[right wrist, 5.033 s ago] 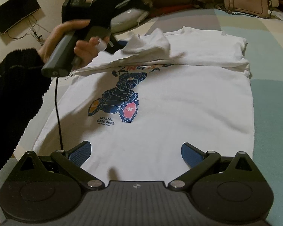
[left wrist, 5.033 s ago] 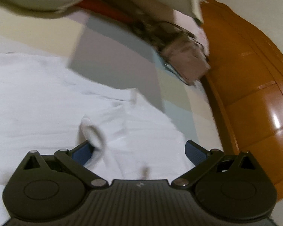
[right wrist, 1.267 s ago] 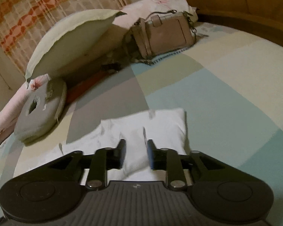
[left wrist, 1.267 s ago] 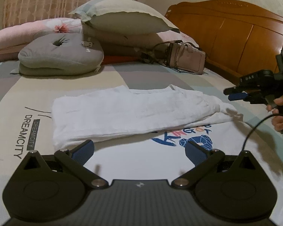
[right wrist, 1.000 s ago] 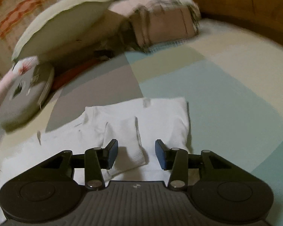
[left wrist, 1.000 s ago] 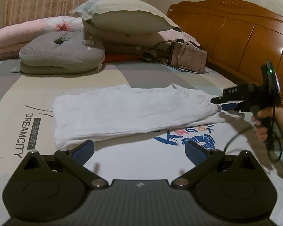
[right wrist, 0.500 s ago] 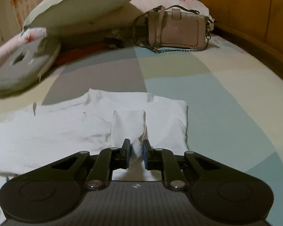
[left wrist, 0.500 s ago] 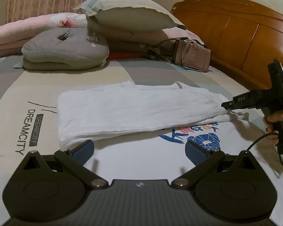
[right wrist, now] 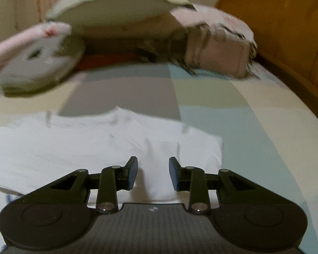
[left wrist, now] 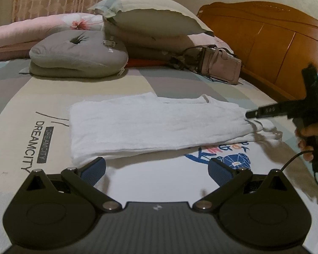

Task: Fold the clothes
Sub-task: 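Pinch the sweatshirt side with the right gripper and fold it over the chest, then open the right gripper and lift it off the folded side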

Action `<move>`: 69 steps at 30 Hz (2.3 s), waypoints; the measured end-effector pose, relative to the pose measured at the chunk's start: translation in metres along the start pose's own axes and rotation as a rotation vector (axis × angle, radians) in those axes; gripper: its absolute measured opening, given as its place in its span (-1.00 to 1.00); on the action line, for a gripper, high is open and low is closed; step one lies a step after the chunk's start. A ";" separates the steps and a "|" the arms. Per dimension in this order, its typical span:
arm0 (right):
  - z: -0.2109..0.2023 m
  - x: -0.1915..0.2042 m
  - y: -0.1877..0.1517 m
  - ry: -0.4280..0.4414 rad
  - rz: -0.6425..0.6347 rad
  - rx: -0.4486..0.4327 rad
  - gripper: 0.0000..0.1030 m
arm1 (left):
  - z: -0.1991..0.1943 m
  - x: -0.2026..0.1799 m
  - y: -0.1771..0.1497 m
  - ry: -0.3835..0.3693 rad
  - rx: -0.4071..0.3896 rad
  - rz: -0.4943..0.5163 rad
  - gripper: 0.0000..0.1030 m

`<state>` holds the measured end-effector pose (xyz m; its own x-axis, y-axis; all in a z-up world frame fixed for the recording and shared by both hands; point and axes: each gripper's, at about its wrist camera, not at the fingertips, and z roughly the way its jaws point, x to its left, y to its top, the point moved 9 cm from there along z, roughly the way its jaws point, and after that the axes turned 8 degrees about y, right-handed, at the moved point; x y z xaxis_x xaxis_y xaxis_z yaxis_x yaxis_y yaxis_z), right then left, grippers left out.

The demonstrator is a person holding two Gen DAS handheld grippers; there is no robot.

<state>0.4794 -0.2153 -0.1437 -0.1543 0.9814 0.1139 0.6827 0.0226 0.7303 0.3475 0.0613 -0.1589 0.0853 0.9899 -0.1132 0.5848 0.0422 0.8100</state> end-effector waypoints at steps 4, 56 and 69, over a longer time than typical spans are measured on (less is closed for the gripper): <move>0.001 0.001 -0.010 0.072 0.029 0.005 -0.82 | 0.001 0.002 0.000 0.001 0.003 -0.006 0.98; -0.055 0.030 -0.054 0.386 0.100 -0.046 0.77 | 0.091 0.071 0.092 -0.057 0.167 -0.474 0.97; -0.062 0.022 -0.050 0.390 0.112 -0.056 0.77 | 0.088 0.082 0.099 0.129 0.146 -0.376 0.96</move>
<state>0.3976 -0.2068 -0.1362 -0.3481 0.8311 0.4337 0.6723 -0.1010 0.7333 0.4836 0.1346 -0.1388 -0.2519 0.9185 -0.3048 0.6647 0.3931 0.6353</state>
